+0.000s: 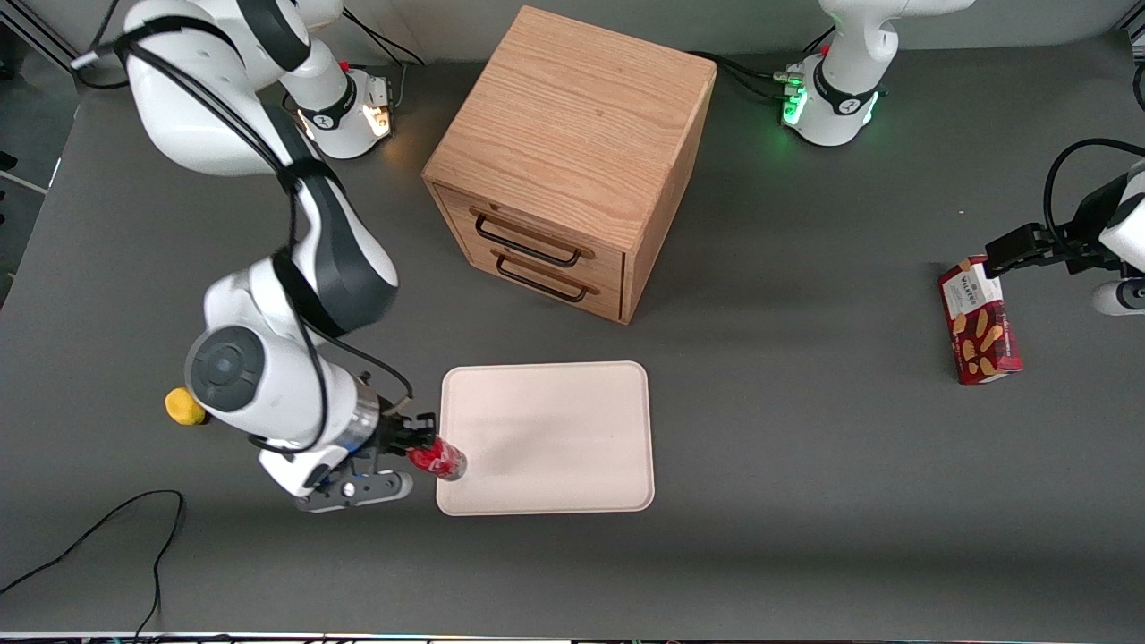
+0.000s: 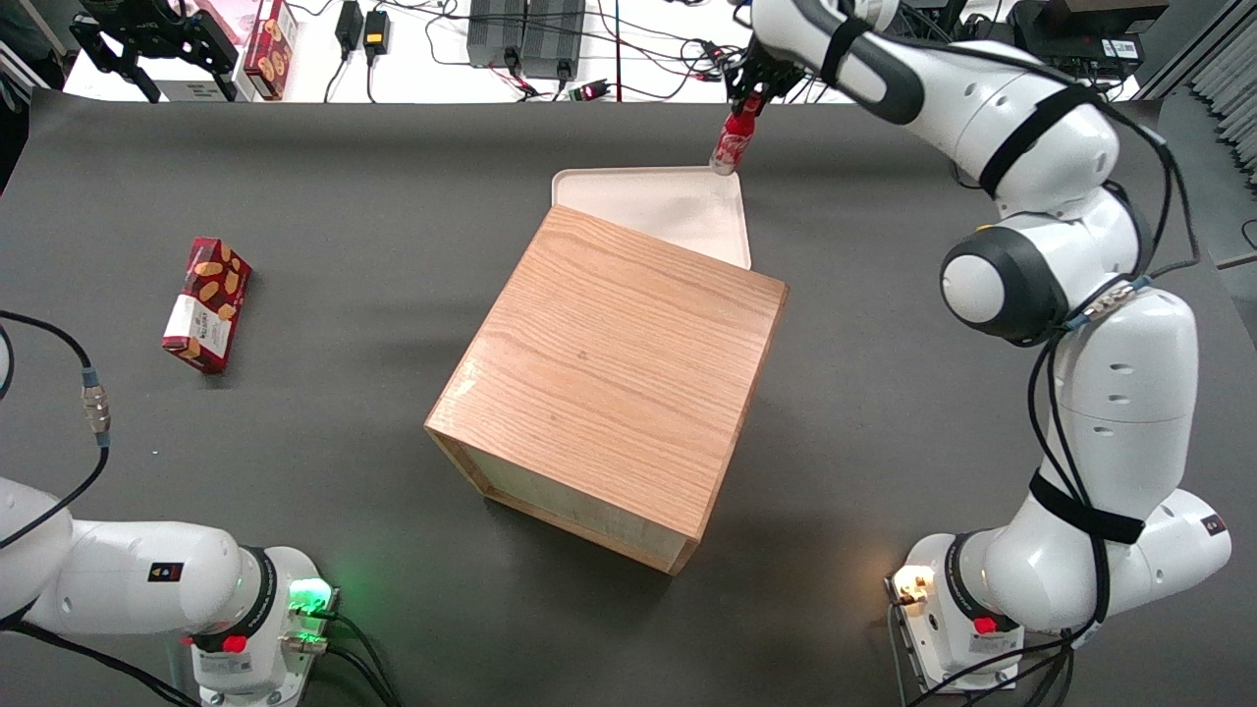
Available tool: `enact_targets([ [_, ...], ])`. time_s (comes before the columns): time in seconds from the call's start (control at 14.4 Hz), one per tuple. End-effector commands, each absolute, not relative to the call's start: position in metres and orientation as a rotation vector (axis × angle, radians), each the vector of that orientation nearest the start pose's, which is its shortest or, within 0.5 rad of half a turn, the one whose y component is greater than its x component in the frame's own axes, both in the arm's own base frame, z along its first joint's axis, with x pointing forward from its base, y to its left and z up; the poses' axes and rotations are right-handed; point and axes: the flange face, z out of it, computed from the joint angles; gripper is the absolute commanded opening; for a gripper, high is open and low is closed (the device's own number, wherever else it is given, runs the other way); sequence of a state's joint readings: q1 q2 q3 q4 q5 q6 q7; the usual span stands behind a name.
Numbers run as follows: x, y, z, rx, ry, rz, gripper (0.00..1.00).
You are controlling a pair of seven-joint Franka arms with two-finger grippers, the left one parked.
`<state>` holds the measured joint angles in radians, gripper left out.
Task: Place coke bottle on tray
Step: 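Lift the bottle and carry it toward the white tray, then lower the bottle onto the tray's edge and open the right gripper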
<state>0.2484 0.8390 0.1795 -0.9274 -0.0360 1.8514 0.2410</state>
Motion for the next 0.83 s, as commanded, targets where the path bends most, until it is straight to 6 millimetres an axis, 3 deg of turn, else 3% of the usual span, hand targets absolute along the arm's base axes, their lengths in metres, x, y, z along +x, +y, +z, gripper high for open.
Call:
enact_targets([
  [0.0,0.739,0.278,0.378,-3.006,-0.225,-0.125,0.00],
  [0.42,0.746,0.278,0.339,-3.008,-0.223,-0.132,0.00],
  [0.55,0.746,0.278,0.335,-3.011,-0.222,-0.123,0.00],
  [0.69,0.745,0.279,0.327,-3.012,-0.222,-0.119,0.19],
  [0.76,0.746,0.278,0.325,-3.009,-0.217,-0.132,0.37],
])
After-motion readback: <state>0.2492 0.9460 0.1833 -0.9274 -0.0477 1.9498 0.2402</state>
